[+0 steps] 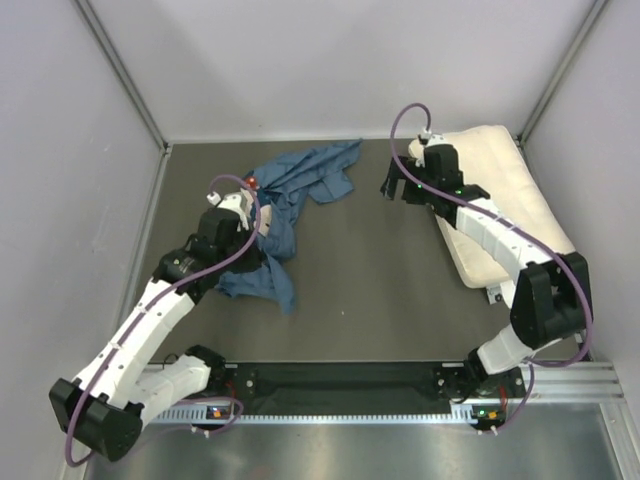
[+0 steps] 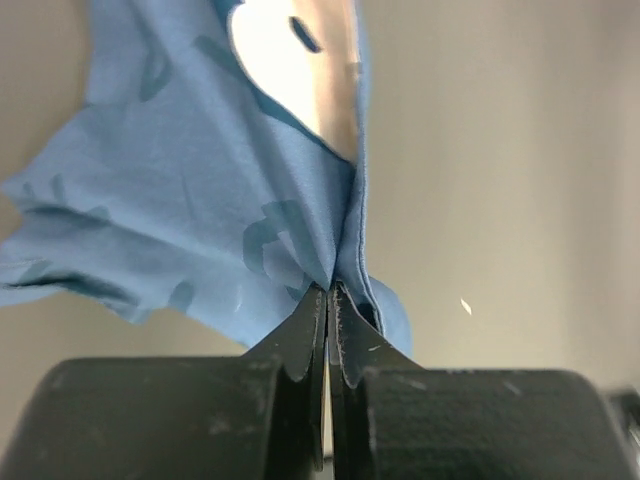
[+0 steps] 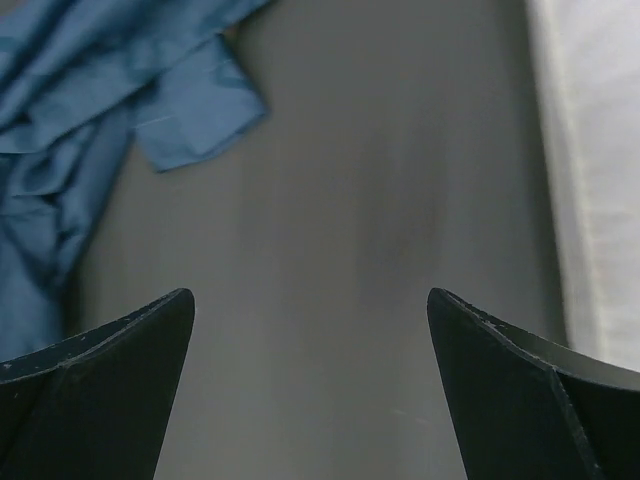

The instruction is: Put the pillow into the pillowcase

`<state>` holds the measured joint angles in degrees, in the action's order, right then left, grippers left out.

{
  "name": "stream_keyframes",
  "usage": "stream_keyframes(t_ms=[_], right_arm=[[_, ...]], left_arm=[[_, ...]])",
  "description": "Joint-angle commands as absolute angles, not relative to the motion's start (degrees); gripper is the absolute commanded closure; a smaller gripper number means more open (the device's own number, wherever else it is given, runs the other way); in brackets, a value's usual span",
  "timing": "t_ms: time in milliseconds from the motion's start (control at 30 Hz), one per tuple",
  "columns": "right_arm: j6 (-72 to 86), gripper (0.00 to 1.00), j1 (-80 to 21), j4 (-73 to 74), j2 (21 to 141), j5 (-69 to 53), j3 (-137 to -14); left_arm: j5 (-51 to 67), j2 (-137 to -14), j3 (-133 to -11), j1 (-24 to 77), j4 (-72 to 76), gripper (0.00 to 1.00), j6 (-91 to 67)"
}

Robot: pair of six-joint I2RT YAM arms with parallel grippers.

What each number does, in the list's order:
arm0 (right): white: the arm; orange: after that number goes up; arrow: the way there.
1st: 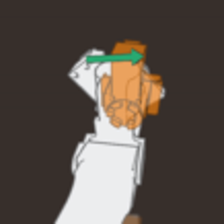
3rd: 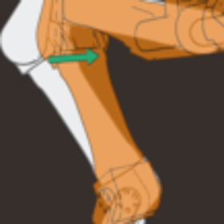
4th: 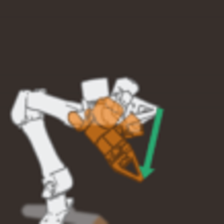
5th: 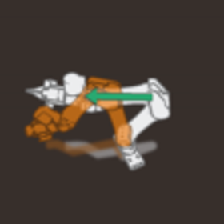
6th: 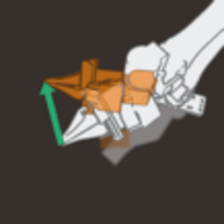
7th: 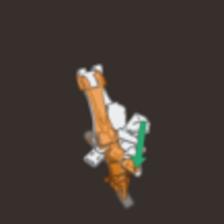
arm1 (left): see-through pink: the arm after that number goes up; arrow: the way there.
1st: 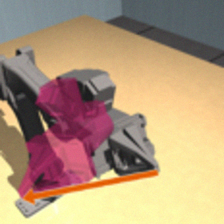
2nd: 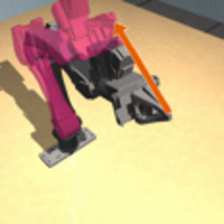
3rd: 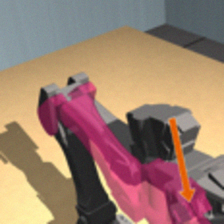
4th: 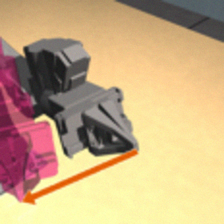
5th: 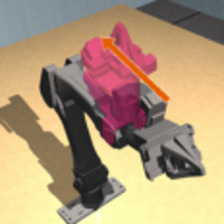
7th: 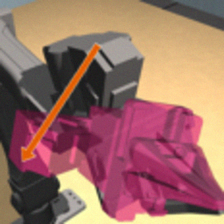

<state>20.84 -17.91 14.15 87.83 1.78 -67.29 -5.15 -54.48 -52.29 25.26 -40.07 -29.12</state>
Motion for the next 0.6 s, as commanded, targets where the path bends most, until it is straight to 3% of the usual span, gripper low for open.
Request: stream_keyframes(t_ms=[0,133,567], right_arm=[[24.42,0.0,-20.03,9.06,91.05,-7.47,-72.59],[29.08,0.0,-23.72,5.37,95.18,-9.4,-73.39],[42.79,0.0,-27.33,-3.24,104.85,-10.9,-74.7]], left_arm=[[8.38,-53.7,-56.51,25.4,-44.29,1.0,-27.52],[17.84,-54.23,-56.34,28.64,-46.14,1.0,-26.81],[7.57,-58.7,-49.48,53.24,-43.95,1.0,-36.99]])
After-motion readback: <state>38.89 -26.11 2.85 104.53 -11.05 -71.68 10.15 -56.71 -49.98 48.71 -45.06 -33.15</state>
